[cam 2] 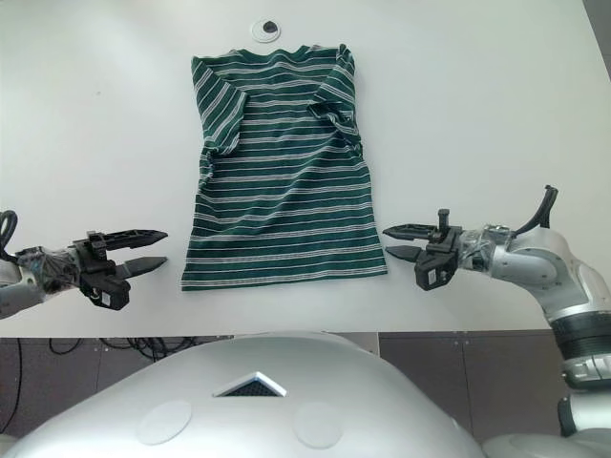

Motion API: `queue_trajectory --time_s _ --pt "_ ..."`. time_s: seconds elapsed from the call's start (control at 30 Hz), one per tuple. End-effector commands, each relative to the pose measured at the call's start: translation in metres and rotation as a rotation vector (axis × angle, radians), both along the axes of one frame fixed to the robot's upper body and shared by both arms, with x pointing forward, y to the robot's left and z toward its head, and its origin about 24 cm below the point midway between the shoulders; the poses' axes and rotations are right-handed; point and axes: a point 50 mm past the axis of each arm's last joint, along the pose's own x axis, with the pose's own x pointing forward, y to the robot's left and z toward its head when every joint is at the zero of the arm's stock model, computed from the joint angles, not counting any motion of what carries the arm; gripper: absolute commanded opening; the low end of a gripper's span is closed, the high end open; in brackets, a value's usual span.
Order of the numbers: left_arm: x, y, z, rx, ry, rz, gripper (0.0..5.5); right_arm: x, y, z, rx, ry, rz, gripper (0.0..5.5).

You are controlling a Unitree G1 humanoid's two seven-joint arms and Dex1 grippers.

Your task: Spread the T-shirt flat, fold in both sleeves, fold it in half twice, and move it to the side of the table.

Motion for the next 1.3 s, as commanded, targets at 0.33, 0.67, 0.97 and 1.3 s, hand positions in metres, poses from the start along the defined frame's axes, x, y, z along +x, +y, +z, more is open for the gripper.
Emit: queue_trajectory --time_s 0.33,0.67,0.97,1.3 --pt "-0.008 -0.027 -0.016 0.062 0.049 -0.17 2.71 -0.015 0.017 -0.012 -0.075 -0.049 0.22 1.12" --pt "-0.001 -0.032 -0.018 0.032 0.152 -0.084 1.09 -0.008 0.02 -0.007 -0.058 0.056 0.112 0.0" --pt "-0.019 -0.025 -0.002 0.12 0.63 0.096 0.04 -0.045 0.031 0.012 -0.114 0.448 0.077 0.0" --pt "0.048 -0.031 0.031 -0.281 0.668 0.463 0.04 0.035 0.041 0.043 0.353 0.562 -0.446 0.0"
